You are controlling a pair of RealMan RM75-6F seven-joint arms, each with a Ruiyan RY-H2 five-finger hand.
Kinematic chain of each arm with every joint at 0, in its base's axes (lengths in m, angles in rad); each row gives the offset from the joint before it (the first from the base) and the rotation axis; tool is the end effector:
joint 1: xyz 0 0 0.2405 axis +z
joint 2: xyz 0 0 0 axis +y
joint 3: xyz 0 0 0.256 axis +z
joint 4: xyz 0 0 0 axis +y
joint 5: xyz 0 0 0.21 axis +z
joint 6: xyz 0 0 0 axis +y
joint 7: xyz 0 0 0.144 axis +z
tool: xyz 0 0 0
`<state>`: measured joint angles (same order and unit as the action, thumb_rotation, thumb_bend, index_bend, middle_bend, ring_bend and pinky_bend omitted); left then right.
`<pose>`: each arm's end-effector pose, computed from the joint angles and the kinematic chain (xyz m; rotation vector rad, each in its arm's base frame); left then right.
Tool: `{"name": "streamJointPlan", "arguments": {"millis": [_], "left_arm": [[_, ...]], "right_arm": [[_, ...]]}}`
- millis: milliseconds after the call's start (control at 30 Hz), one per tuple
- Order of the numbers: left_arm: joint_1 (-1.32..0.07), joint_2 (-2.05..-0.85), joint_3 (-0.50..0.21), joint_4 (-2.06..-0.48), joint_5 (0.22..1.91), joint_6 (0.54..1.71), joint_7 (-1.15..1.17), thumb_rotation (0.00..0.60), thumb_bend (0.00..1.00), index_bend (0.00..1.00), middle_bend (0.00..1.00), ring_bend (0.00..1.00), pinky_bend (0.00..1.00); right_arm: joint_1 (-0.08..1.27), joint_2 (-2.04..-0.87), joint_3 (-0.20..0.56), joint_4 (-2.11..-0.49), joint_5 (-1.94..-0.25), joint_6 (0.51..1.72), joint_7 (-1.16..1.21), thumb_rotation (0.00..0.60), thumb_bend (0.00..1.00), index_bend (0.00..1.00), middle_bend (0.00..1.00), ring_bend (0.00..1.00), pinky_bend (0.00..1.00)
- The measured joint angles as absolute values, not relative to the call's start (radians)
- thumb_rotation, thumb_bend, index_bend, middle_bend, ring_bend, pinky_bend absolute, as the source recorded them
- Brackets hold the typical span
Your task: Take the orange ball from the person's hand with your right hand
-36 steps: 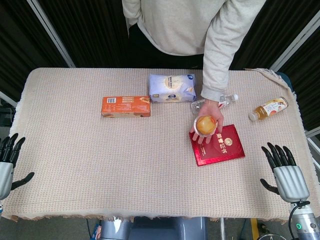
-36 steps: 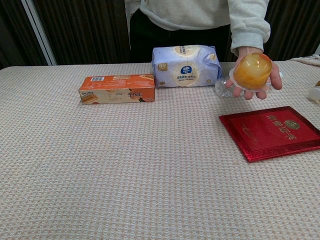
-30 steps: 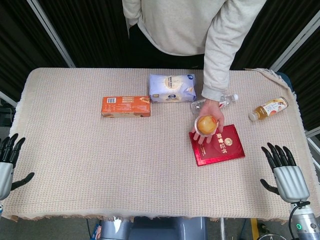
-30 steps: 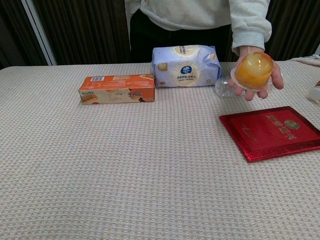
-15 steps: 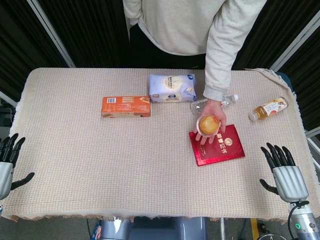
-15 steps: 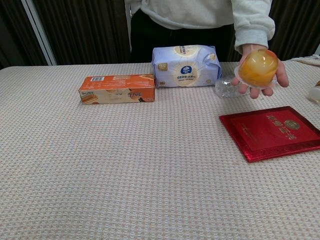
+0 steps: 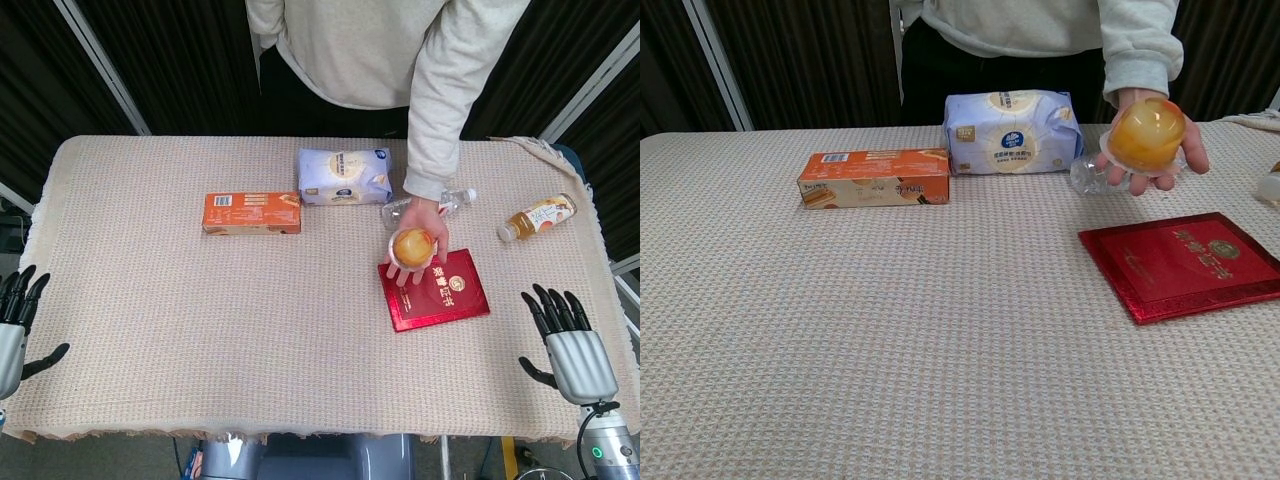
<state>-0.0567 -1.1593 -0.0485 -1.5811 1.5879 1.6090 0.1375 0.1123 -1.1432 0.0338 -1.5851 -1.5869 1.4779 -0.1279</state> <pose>-0.3001 0.1709 0.1603 -1.4033 -0.6982 -0.9077 -0.2996 -0.1856 0.1457 1.5246 -0.7597 0.8596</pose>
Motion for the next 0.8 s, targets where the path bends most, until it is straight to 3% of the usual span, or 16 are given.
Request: {"name": "streamJointPlan", "arguments": {"millis": [367, 800], "left_arm": [[-0.063, -1.161, -0.051, -1.58, 1.584, 1.599, 0.127, 0.6, 0.08, 0.0, 0.0, 0.0, 0.0], [-0.075, -1.161, -0.055, -1.577, 1.57, 1.574, 0.116, 0.6, 0.08, 0.0, 0.0, 0.0, 0.0]], "right_arm": [[0.203, -1.125, 0.12, -1.751, -1.505, 1.377, -0.168, 0.6, 0.12, 0.13, 0.02, 0.0, 0.07], [0.477, -1.126, 0.322, -1.962, -1.024, 1.124, -0.458, 0.6, 0.12, 0.16, 0.07, 0.0, 0.07]]}}
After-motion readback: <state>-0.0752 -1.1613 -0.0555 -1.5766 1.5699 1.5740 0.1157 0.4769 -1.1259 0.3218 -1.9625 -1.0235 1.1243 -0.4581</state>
